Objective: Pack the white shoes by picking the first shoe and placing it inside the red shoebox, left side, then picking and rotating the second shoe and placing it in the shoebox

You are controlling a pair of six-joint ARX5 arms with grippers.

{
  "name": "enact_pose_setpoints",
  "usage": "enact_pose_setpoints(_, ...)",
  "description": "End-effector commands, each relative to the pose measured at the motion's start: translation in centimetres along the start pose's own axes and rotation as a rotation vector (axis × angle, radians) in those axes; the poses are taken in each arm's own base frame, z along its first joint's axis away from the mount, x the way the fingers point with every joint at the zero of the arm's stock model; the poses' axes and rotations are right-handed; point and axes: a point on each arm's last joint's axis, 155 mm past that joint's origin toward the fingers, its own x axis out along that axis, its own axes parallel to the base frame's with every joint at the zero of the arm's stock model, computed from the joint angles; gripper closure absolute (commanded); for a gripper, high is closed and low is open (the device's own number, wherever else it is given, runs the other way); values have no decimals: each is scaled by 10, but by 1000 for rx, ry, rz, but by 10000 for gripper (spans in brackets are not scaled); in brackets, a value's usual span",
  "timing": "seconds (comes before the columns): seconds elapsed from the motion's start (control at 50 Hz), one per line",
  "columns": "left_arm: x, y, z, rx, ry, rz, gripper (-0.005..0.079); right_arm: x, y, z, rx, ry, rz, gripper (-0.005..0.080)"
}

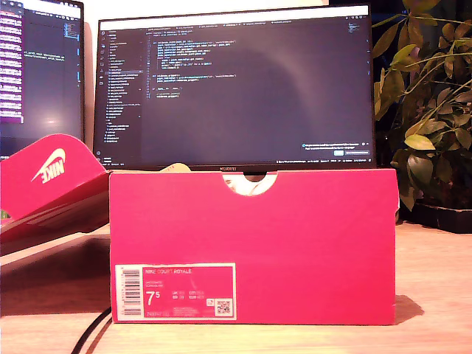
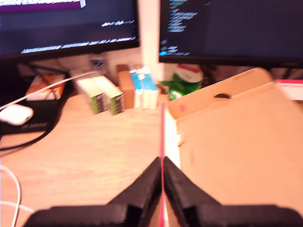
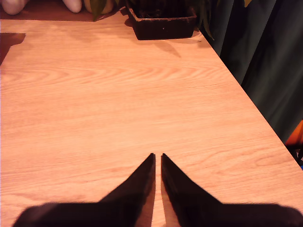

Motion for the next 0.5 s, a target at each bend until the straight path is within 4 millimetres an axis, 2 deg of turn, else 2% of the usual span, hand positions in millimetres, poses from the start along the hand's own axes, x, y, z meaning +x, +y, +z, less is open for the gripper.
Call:
enact_pose_setpoints(0.0,1,2,-9,5,-9,-2,761,2,-1,-3,1,0,-6,762)
enact_pose_setpoints(0.16,1,9,-17,0,-37,13,761,2,-1,-3,1,0,-6,762)
enact_pose_setpoints(0.48,3,11,-32,-2,-80,-13,761,2,-1,-3,1,0,-6,762)
